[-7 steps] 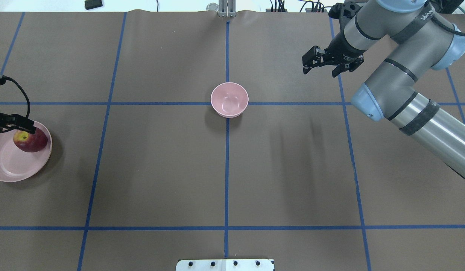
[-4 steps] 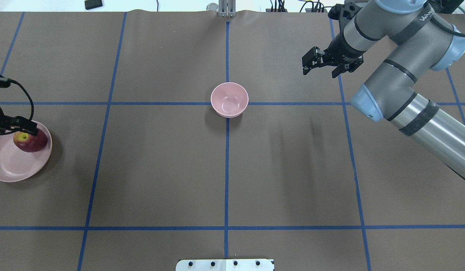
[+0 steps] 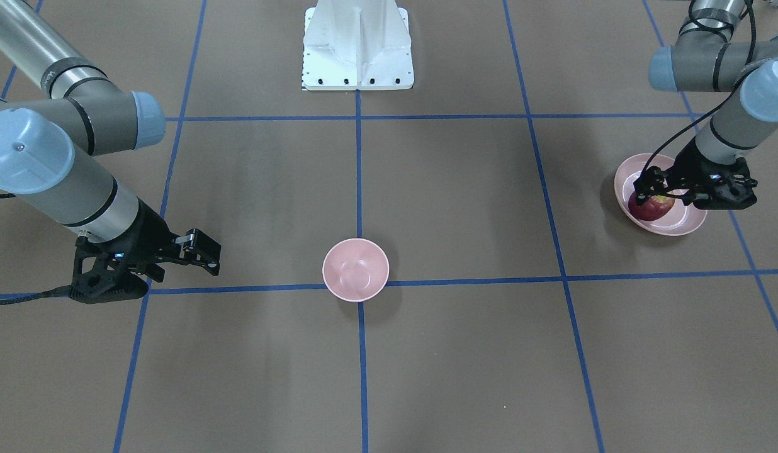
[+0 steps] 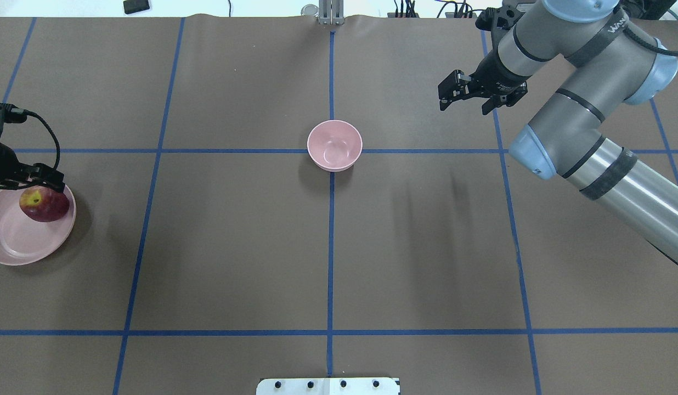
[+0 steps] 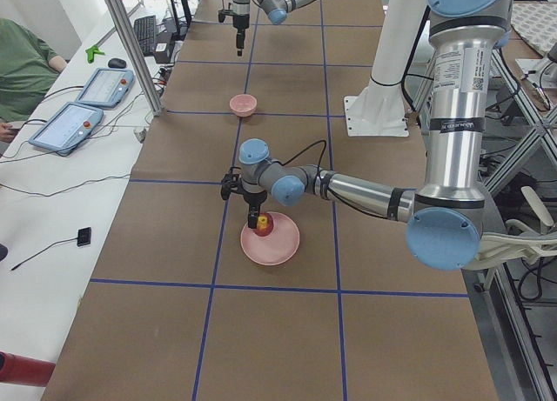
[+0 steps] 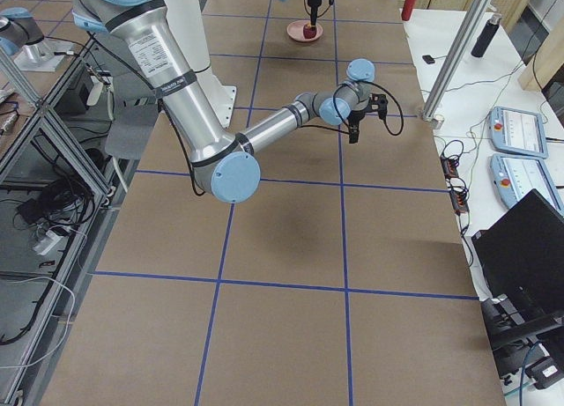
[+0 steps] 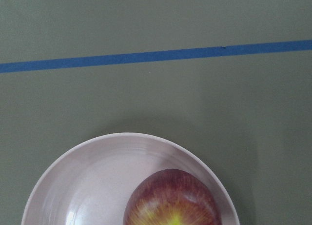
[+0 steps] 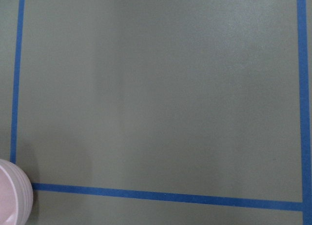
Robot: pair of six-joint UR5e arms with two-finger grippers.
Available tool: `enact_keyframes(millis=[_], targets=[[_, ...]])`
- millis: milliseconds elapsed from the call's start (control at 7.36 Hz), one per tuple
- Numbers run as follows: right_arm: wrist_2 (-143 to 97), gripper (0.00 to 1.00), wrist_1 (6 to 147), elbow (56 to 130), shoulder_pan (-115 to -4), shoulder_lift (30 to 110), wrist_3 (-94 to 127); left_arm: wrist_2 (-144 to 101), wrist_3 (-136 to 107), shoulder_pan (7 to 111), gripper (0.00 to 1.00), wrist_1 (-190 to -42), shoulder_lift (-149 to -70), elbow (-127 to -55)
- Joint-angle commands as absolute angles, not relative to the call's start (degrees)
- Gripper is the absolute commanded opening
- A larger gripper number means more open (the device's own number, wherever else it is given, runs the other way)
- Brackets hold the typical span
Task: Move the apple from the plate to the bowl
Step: 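Lower the left gripper over the red apple on the pink plate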
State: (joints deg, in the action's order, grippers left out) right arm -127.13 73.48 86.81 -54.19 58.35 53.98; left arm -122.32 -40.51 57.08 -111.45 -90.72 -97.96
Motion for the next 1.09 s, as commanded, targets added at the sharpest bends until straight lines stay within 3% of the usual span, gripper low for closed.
enact_keyframes(millis=[0,951], targets=[[-127.09,1.0,73.48,86.75,-54.14,58.36,53.96,-122.08,-40.69,56.52,0.98,-111.36,-91.23,-96.95],[-126.91,1.0,73.48,86.75,-53.88,58.54,53.97,-121.99,-40.61,54.94,0.98,-111.53,-91.14,-94.5]])
